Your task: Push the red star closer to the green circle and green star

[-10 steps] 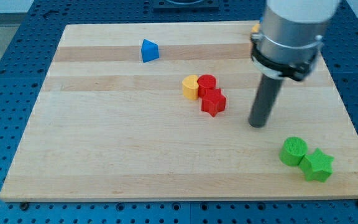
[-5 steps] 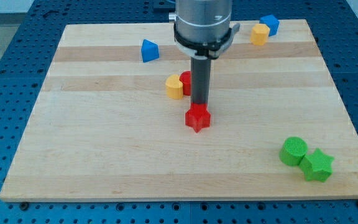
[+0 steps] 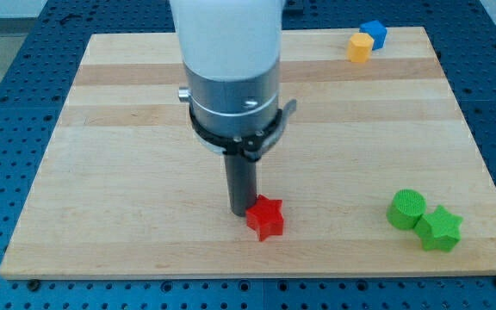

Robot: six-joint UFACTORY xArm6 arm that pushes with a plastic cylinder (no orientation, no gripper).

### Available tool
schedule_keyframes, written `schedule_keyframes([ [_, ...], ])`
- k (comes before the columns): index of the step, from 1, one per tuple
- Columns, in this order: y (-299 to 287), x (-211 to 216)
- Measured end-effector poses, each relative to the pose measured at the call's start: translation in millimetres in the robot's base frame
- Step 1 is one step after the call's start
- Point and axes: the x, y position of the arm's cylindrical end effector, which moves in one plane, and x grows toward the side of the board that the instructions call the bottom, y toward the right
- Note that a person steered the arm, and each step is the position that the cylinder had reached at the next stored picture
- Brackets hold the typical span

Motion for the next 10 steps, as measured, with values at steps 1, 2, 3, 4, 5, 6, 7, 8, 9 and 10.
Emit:
schedule_keyframes([
  [1, 6, 20],
  [2, 5, 42],
  [3, 6, 56],
  [4, 12, 48],
  [5, 24, 35],
  [6, 45, 35],
  [7, 70, 35],
  [8, 99, 35],
  [9, 121, 34],
  [10, 138, 33],
])
